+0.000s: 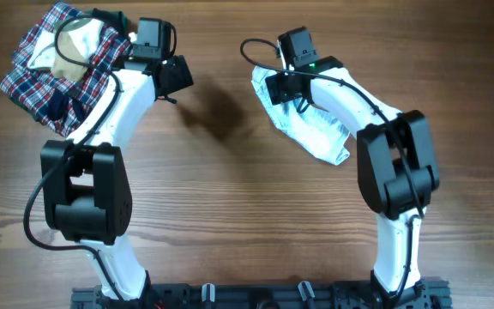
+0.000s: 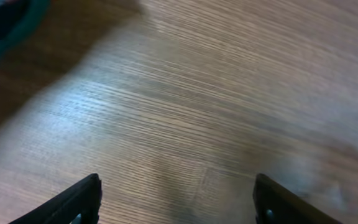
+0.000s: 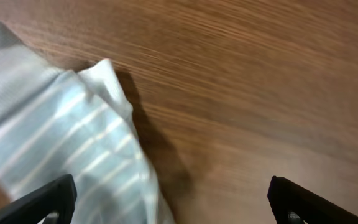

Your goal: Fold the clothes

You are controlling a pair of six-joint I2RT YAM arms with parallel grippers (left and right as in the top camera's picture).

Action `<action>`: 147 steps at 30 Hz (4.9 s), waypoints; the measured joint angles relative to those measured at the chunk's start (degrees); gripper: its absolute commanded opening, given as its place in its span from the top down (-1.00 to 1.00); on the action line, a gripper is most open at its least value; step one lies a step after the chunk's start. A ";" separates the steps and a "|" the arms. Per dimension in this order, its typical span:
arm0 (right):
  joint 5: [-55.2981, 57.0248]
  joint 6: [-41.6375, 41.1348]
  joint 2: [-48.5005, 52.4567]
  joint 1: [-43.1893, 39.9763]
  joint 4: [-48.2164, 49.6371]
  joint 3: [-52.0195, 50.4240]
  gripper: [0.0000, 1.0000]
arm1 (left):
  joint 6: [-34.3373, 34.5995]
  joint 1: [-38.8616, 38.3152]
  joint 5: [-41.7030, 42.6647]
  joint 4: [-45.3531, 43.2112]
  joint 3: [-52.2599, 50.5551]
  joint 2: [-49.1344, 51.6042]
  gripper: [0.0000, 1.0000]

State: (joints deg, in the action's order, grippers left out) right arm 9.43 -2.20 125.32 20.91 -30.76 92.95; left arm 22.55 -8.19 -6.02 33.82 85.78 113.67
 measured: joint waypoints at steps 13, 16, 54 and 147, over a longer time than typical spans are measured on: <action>-0.92 -22.91 -23.08 -4.63 -23.26 1.09 -0.51 | -24.24 -11.91 5.62 -7.41 0.00 0.00 -0.58; -6.93 -27.17 -23.98 -5.05 -28.89 0.63 -0.27 | -28.44 -16.52 6.43 -11.80 0.00 0.00 -0.57; -14.51 -44.94 -23.89 -4.90 -12.70 -25.05 0.92 | -35.30 -21.00 16.63 -28.13 0.00 12.46 -0.02; -13.42 -23.19 -28.17 -16.09 3.67 -24.72 -0.11 | -22.60 -17.68 7.74 4.28 0.59 3.91 -0.23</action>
State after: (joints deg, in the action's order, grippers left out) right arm -3.99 -25.39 97.14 4.82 -27.09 68.23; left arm -0.05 -25.87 1.72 38.11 86.37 117.58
